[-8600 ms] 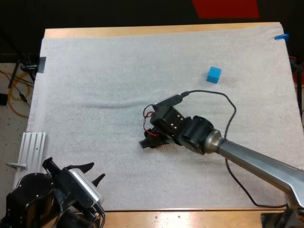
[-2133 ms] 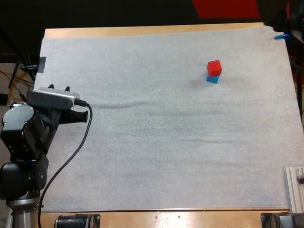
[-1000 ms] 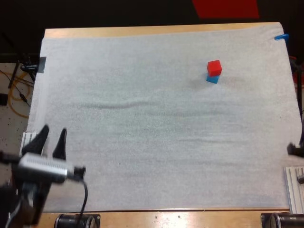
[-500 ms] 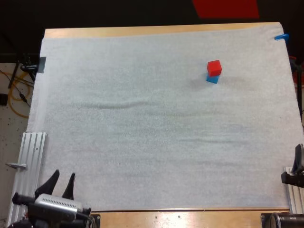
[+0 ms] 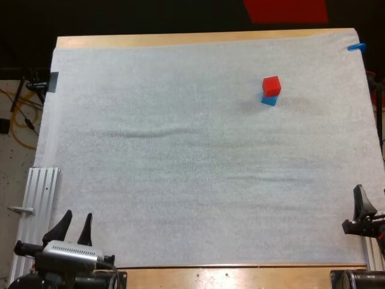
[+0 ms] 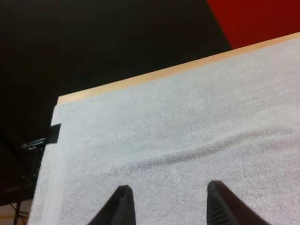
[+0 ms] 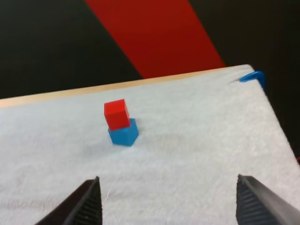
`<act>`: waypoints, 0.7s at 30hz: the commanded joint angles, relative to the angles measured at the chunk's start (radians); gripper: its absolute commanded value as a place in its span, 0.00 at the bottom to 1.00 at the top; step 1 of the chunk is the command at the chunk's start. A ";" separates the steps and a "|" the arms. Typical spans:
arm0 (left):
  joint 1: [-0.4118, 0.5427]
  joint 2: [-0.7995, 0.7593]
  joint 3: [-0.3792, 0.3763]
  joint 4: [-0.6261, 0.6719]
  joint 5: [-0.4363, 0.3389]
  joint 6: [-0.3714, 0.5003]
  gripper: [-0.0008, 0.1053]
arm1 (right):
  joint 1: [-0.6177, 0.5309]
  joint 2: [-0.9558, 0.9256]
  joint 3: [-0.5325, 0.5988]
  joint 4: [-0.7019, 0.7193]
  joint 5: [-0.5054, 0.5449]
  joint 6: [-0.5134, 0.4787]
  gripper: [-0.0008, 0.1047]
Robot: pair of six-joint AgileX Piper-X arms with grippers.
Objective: Stack red cube on blue cube
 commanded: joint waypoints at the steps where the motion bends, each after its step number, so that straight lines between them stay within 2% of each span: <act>1: 0.001 -0.139 0.020 -0.028 -0.010 -0.014 0.36 | 0.000 -0.043 0.004 -0.014 -0.018 -0.014 0.57; 9: 0.001 -0.139 0.148 -0.068 -0.010 -0.016 0.36 | 0.000 -0.043 0.034 -0.005 -0.038 -0.014 0.57; 12: 0.001 -0.138 0.186 -0.067 -0.010 -0.054 0.36 | 0.000 -0.043 0.034 0.000 -0.070 -0.014 0.57; 19: 0.001 -0.138 0.199 -0.098 -0.004 -0.065 0.36 | 0.000 -0.043 -0.009 0.152 -0.093 -0.013 0.57; 21: 0.001 -0.138 0.199 -0.098 -0.001 -0.065 0.36 | 0.000 -0.043 -0.009 0.150 -0.088 -0.013 0.57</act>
